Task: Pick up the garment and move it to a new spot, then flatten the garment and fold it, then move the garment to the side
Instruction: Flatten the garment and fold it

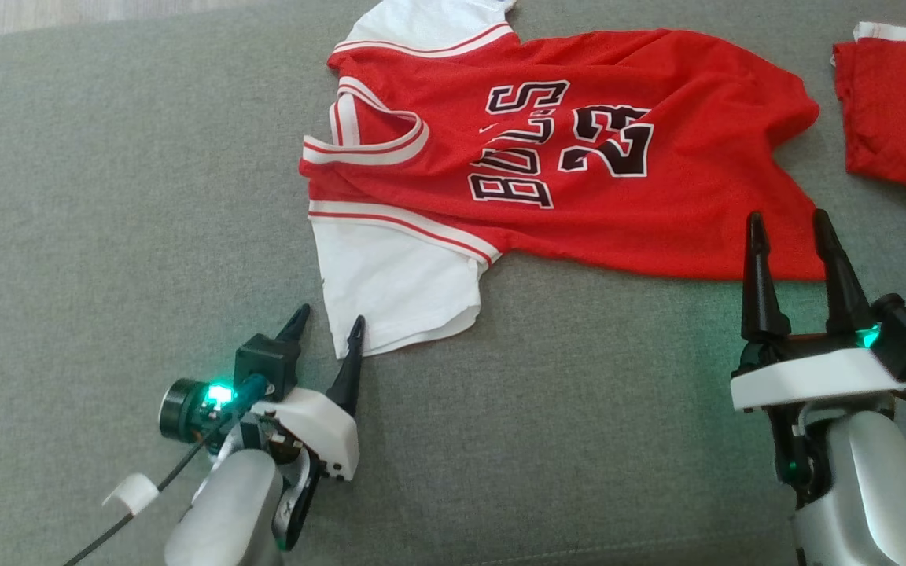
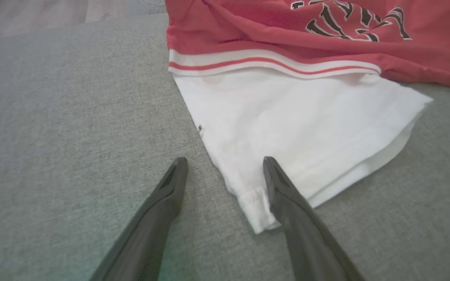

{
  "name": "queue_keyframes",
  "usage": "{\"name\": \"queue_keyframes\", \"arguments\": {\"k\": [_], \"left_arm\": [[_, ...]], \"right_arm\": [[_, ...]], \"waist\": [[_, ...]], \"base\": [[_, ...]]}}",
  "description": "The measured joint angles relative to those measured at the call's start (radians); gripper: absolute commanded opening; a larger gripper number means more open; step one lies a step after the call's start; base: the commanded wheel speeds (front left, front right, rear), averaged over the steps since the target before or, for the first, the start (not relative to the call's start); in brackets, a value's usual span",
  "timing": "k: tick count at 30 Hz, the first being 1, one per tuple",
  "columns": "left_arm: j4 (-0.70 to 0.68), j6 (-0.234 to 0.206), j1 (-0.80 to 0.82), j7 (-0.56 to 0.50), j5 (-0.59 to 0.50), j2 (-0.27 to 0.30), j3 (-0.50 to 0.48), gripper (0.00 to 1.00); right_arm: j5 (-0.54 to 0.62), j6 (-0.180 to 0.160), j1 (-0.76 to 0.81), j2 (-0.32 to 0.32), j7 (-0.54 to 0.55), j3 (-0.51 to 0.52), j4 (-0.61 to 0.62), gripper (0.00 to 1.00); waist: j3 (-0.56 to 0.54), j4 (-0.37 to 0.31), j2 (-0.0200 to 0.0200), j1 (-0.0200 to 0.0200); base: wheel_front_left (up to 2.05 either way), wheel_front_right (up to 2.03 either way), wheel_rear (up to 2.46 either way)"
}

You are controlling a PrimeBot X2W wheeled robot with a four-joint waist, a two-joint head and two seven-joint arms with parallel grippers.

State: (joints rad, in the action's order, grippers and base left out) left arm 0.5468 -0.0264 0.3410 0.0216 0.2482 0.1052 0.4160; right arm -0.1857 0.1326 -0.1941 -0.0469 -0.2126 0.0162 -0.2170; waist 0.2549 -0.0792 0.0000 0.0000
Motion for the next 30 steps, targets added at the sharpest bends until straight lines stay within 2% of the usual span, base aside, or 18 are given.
{"name": "queue_keyframes", "arguments": {"k": [10,11,12,13,17,24,30], "left_arm": [[0.003,0.019,0.025,-0.092,0.000,0.011,0.018,1.00],[0.003,0.024,0.029,-0.102,0.002,0.012,0.020,0.97],[0.003,0.027,0.030,-0.106,0.009,0.013,0.020,0.42],[0.002,0.027,0.031,-0.110,0.011,0.014,0.021,0.00],[-0.004,0.016,0.030,-0.092,0.015,0.016,0.025,0.00],[-0.077,-0.035,0.018,0.093,0.016,0.020,-0.013,0.00],[-0.144,-0.046,0.018,0.185,0.025,0.014,-0.027,0.00]], "right_arm": [[-0.008,0.000,-0.003,0.000,-0.008,-0.001,-0.012,1.00],[-0.008,0.000,-0.004,0.000,-0.009,0.000,-0.013,1.00],[-0.008,0.000,-0.006,0.000,-0.009,0.000,-0.014,1.00],[-0.008,0.000,-0.009,0.000,-0.011,0.000,-0.017,1.00],[-0.008,0.000,-0.015,0.000,-0.017,0.008,-0.026,1.00],[0.020,0.000,-0.018,0.000,0.035,0.091,-0.114,1.00],[0.021,0.000,-0.023,0.001,0.089,0.177,-0.228,1.00]], "waist": [[0.009,-0.012,0.0000,-0.0001],[0.010,-0.014,0.0000,-0.0001],[0.010,-0.016,0.0000,-0.0001],[0.010,-0.018,0.0000,0.0000],[0.002,-0.023,0.0000,0.0000],[-0.024,-0.017,0.0000,0.0000],[-0.039,0.003,0.0000,0.0000]], "base": [[0.00,0.00,0.00],[0.00,0.00,0.00],[0.00,0.00,0.00],[0.00,0.00,0.00],[0.00,0.00,0.00],[0.00,0.00,0.00],[0.00,0.00,0.00]]}}
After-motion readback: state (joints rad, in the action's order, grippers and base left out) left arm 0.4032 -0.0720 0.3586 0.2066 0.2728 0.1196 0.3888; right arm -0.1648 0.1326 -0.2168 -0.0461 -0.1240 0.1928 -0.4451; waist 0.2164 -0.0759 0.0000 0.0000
